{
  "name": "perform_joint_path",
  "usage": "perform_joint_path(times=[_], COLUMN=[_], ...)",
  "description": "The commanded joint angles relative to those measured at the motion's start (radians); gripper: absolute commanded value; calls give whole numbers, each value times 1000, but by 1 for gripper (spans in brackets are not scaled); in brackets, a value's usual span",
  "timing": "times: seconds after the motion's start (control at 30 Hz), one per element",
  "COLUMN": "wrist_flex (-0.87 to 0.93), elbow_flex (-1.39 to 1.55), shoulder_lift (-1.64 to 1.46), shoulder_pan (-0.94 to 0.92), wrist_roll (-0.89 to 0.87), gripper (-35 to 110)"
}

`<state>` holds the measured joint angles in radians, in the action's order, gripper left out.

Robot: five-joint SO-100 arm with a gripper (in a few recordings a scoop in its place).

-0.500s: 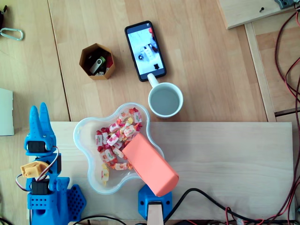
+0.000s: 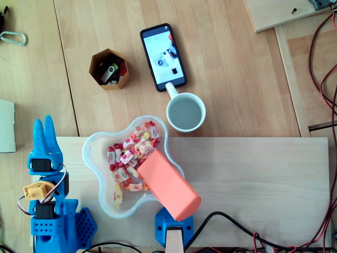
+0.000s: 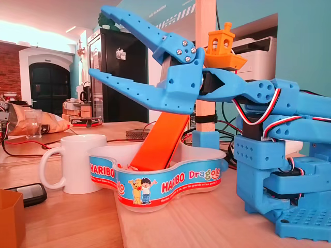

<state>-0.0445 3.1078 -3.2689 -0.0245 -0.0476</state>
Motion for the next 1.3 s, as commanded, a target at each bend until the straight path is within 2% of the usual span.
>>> perform_joint_path(times=[0.0,0.77,1.27], wrist_flex=[-29,-18,492], elbow_flex=[37,-8,-368], shoulder_lift=[-49,-32,-31], shoulder_pan=[-26,-26,-26], wrist_roll=[-5,-25,-26], gripper=[35,35,35])
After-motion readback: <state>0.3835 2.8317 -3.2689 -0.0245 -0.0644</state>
